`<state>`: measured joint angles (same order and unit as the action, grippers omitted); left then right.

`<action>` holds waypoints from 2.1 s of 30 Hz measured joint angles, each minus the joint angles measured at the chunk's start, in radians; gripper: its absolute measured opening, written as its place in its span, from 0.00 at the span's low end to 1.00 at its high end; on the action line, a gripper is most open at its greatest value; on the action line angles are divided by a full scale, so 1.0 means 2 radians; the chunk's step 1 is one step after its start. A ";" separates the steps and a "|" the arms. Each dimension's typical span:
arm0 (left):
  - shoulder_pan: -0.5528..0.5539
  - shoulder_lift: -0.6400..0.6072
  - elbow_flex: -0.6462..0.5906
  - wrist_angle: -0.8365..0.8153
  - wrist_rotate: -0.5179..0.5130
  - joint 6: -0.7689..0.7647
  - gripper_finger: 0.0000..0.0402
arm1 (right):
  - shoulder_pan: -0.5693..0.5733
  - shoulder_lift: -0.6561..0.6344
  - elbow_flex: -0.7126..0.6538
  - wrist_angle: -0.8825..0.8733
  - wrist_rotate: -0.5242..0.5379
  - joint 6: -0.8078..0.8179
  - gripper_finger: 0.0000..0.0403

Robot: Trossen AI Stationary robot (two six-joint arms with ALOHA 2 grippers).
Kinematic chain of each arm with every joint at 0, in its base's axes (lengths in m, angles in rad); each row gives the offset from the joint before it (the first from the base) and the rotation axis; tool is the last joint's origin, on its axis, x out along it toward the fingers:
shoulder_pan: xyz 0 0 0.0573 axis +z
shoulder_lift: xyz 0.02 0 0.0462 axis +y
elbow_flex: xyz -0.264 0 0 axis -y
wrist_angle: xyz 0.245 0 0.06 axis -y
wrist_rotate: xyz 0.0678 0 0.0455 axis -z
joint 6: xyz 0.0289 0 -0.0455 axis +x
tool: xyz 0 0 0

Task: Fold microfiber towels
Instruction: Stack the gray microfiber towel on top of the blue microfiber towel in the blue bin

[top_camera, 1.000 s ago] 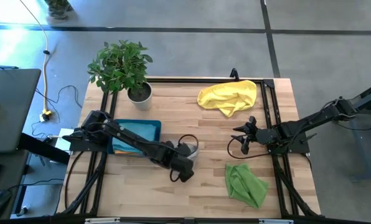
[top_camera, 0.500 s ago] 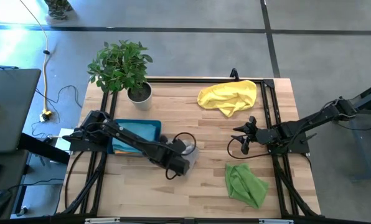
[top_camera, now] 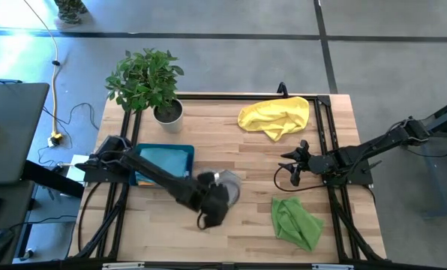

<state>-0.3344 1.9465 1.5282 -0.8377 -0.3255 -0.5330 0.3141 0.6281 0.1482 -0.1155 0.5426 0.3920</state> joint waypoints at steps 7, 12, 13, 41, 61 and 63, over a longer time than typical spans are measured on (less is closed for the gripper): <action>-0.023 0.000 -0.056 0.068 -0.003 0.148 0.47 | 0.000 0.000 0.000 0.000 0.000 0.000 0.42; -0.018 0.000 -0.087 0.101 -0.011 0.205 0.53 | 0.000 0.000 0.000 0.000 0.000 0.000 0.42; -0.016 0.001 -0.090 0.104 -0.010 0.219 0.54 | 0.000 0.000 0.000 0.000 0.000 0.000 0.42; 0.021 0.057 -0.094 0.111 0.040 0.281 0.06 | 0.000 0.000 0.000 0.000 0.000 0.000 0.42; 0.019 0.061 0.085 -0.262 -0.096 0.427 0.01 | 0.000 0.000 0.000 0.000 0.000 0.000 0.42; 0.027 0.060 0.094 -0.313 -0.099 0.428 0.01 | 0.000 0.000 0.000 0.000 0.000 0.000 0.42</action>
<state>-0.2808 2.0669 1.7153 -1.4647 -0.5228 0.3237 0.3141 0.6277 0.1482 -0.1158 0.5426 0.3920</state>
